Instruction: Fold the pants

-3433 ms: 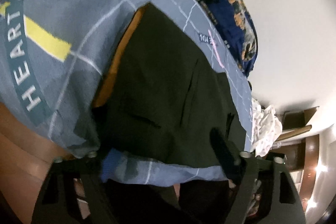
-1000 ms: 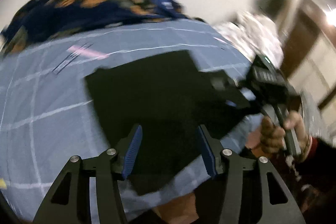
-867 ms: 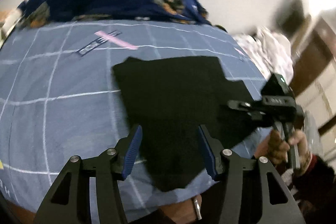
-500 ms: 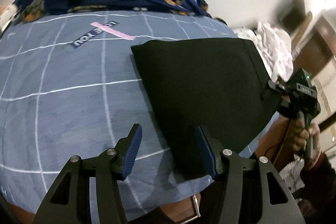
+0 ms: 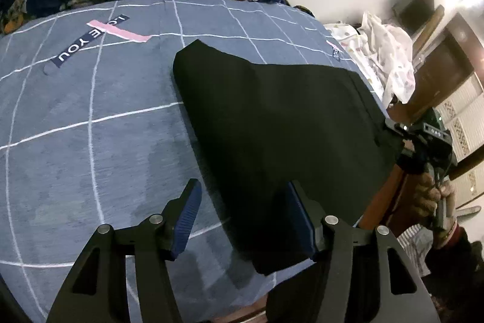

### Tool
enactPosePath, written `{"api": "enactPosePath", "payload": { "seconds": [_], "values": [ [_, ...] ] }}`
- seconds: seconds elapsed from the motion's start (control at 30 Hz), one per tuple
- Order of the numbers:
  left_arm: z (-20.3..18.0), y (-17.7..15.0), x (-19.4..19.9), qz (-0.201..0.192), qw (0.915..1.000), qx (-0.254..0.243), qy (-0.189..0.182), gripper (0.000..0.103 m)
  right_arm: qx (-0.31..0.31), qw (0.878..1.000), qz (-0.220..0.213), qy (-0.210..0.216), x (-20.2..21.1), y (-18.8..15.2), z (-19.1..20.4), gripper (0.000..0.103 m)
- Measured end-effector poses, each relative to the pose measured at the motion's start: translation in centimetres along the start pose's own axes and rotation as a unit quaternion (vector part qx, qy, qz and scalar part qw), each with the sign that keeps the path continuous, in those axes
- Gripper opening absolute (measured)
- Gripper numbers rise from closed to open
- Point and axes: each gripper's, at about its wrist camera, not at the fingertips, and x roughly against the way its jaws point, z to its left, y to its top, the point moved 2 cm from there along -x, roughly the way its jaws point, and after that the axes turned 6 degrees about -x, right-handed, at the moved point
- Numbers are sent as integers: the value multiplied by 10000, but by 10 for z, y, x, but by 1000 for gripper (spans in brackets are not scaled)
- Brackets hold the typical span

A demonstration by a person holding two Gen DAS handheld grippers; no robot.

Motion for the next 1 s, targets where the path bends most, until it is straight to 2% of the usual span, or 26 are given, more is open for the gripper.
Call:
{"api": "enactPosePath", "payload": {
  "seconds": [0.2,0.37,0.53,0.63,0.87,1.0],
  "values": [
    [9,-3,-6,10,9999,12,163,59,-423,9989,49,-213,-6,4,-29,18],
    [16,-2,-1,-172,9994,79,274,59,-431,9990,49,-135,-4,4,-29,18],
    [-1,2,-2,-232,9986,-331,339,59,-412,9990,84,-132,-9,3,-27,18],
    [-12,-1,-14,-163,9959,-683,571,59,-447,9989,96,-119,-10,4,-29,18],
    [4,-19,-28,-11,9968,-495,630,59,-560,9983,133,-95,-10,5,-33,19],
    [-2,-24,-27,-48,9929,-829,857,59,-593,9981,147,-99,-11,6,-35,19]
  ]
}}
